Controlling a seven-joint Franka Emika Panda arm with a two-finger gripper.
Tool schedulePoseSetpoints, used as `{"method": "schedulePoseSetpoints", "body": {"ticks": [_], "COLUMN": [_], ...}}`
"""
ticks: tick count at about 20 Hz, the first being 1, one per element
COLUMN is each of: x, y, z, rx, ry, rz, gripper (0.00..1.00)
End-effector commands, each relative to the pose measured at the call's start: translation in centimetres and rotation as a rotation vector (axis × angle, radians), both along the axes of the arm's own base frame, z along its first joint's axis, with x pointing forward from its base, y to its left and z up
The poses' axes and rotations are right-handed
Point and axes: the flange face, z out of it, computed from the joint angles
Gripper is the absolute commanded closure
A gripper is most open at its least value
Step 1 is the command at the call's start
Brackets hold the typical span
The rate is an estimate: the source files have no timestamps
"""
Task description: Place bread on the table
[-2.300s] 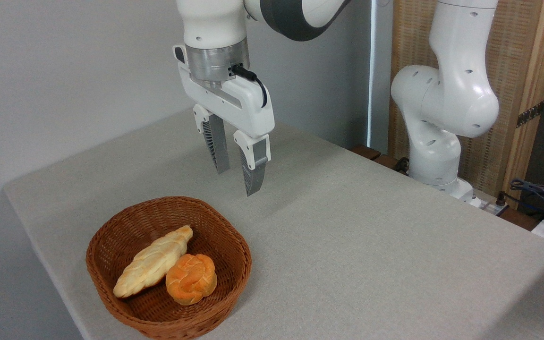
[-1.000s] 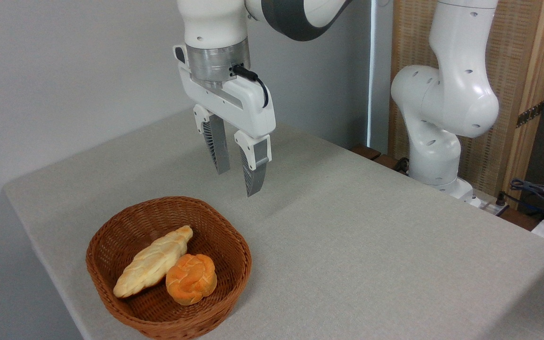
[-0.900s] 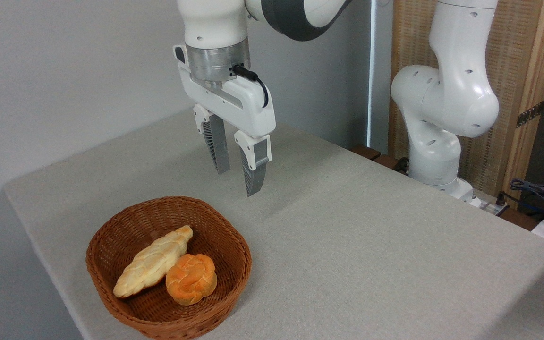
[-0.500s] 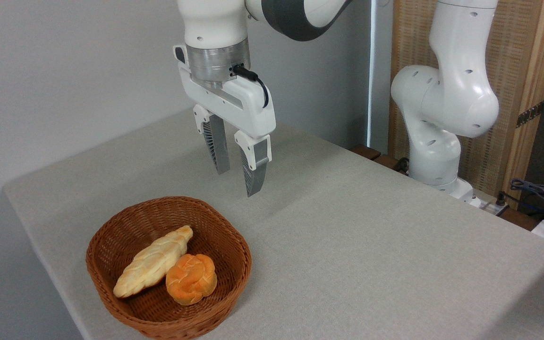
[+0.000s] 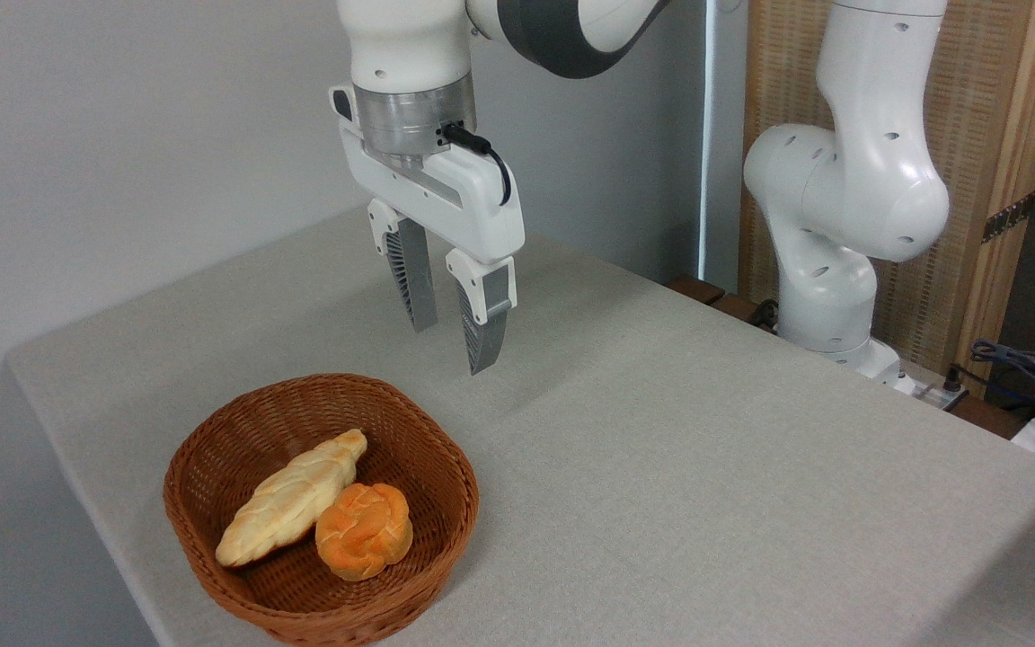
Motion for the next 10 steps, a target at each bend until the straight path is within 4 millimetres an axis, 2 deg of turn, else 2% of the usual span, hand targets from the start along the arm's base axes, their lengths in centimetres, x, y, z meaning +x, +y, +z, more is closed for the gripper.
{"method": "schedulePoseSetpoints", "body": {"ticks": [1,5,10], "x": [0.8,2.0,4.2], "y": [0.2,0.1,-0.3], "z": [0.5,-0.2,-2.1], "rx": [-0.003,-0.005,-0.059], "ry": [-0.035,-0.071,-0.118], "rz": [-0.002,0.006,0.058], "gripper": [0.00,0.00,0.00]}}
